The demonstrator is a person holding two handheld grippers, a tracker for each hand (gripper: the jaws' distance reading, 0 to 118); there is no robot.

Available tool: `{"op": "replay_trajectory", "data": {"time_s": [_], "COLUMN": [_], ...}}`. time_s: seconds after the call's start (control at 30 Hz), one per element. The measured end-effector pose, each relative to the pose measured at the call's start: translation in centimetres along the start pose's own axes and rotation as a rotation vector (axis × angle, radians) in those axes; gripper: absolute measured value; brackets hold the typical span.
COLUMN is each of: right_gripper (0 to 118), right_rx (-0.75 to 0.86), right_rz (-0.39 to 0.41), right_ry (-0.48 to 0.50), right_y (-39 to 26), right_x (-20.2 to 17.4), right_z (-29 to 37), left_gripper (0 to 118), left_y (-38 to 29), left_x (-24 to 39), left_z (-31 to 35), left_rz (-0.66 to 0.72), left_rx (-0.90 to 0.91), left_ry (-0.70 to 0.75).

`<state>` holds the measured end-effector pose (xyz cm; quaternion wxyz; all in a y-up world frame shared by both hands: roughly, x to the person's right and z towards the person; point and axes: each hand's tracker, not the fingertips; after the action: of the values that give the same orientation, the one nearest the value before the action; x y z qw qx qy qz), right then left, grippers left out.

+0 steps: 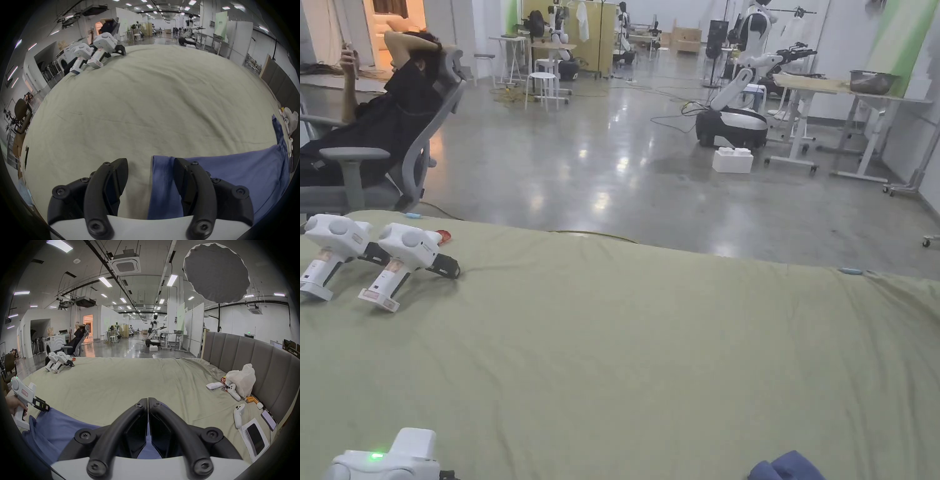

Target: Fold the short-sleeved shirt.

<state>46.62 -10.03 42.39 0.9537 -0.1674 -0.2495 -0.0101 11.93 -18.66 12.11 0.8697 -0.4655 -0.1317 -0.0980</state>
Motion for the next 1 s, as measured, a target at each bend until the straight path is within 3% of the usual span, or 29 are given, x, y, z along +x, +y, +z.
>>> {"op": "replay_trajectory", "data": {"time_s": [0.1, 0.2, 0.23, 0.53, 0.7, 0.77, 0.83, 0.87, 1.0], "right_gripper": [1, 1, 1, 2, 7, 35, 75, 81, 81], "right_rx": [-0.019, -0.045, -0.057, -0.152, -0.313, -0.383, -0.451, -0.492, -0.585], "right_rz": [0.007, -0.005, -0.006, -0.071, -0.081, -0.096, -0.072, -0.044, -0.017], "right_ry": [-0.009, -0.008, -0.009, -0.021, -0.010, 0.007, 0.001, 0.014, 0.027], "right_y": [-0.5, -1.1, -1.3, -1.0, -0.1, -0.1, -0.3, -0.5, -2.2], "right_x": [0.2, 0.4, 0.5, 3.6, 6.9, 8.4, 9.4, 9.7, 10.9], "right_z": [-0.5, -1.0, -1.2, -2.8, -6.0, -7.8, -9.9, -11.0, -15.4], "left_gripper": [45, 17, 3, 0, 0, 0, 0, 0, 0], "left_y": [-0.1, -0.4, -0.5, -0.3, -0.9, -1.2, -1.6, -1.7, -2.2], "left_x": [0.5, 0.7, 0.8, -0.9, -0.7, -0.5, -0.2, 0.1, 0.4], "left_z": [0.5, 1.8, 2.2, 4.4, 7.3, 8.4, 9.1, 9.5, 9.8], "left_rz": [-0.008, -0.038, -0.045, 0.006, 0.037, 0.050, 0.037, 0.023, 0.010], "left_rx": [0.013, 0.045, 0.055, 0.158, 0.254, 0.273, 0.304, 0.311, 0.329], "left_ry": [-0.010, -0.042, -0.048, -0.115, -0.137, -0.144, -0.138, -0.133, -0.138]}}
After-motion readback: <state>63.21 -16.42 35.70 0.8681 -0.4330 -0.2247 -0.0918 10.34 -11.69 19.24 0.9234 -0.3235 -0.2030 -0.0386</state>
